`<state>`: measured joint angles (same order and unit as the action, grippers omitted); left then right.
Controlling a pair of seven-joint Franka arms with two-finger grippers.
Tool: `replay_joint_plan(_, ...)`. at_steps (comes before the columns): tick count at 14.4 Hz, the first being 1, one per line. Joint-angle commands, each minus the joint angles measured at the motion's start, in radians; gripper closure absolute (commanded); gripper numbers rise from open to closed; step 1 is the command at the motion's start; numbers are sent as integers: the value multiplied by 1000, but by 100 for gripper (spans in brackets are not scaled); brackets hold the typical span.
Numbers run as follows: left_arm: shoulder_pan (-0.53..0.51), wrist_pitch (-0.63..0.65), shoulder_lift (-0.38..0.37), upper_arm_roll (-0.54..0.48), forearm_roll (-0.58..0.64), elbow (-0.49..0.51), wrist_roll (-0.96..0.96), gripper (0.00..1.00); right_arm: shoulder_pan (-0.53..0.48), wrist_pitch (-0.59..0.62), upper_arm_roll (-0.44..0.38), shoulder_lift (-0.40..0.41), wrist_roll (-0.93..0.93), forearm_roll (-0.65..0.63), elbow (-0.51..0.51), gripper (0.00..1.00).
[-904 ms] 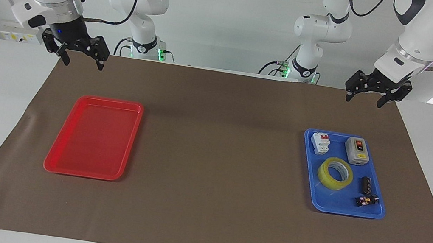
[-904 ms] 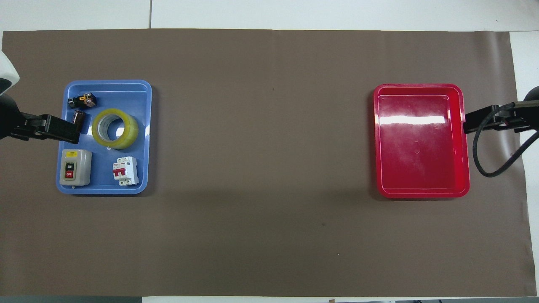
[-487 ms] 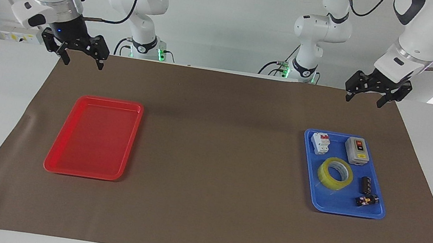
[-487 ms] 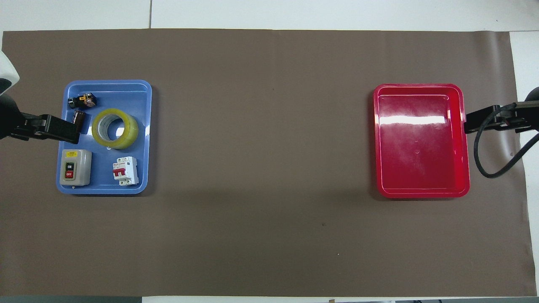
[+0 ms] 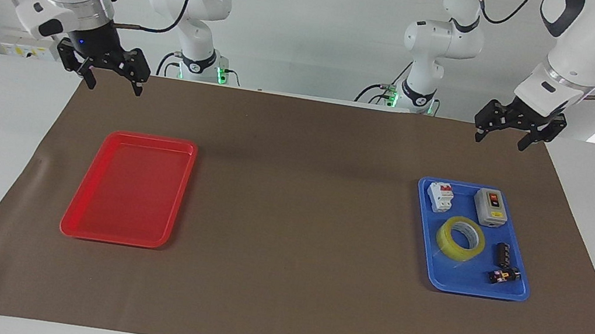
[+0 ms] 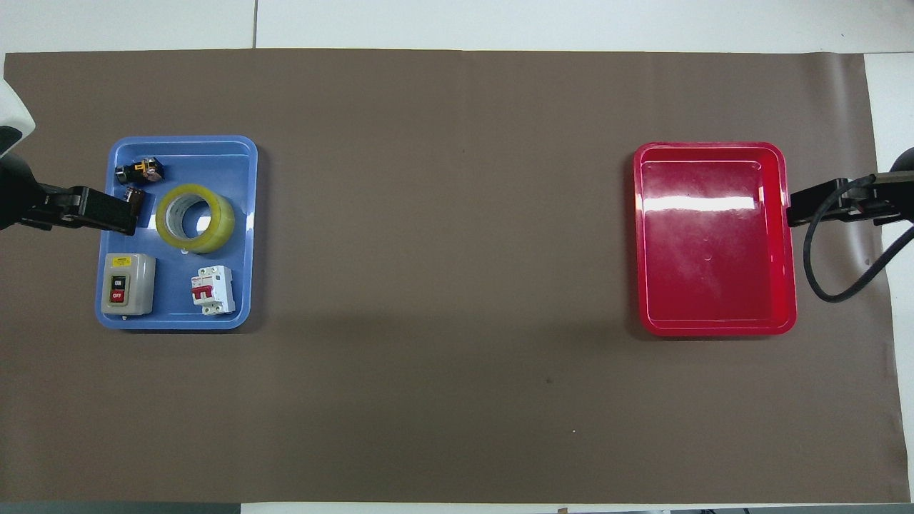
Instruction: Place and move tape with both arms
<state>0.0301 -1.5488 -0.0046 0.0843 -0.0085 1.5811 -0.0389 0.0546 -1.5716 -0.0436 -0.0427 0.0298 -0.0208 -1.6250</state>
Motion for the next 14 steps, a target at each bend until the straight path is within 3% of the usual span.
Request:
replay_joint_plan(1, -13, -110, 69, -9, 2, 20, -3, 0, -10, -11, 2, -22, -17, 1, -27, 0)
replay_joint_plan(3, -73, -198, 129, -8, 4, 45, -7, 0, -9, -11, 1, -22, -19, 1, -27, 0)
replay_joint_plan(8, -156, -567, 198, -8, 4, 278, -9, 0, -10, -11, 1, -22, -19, 2, -27, 0)
replay_joint_plan(14, -157, -657, 304, -9, 4, 295, 30, 30, -10, -13, 1, -22, -19, 2, -27, 0)
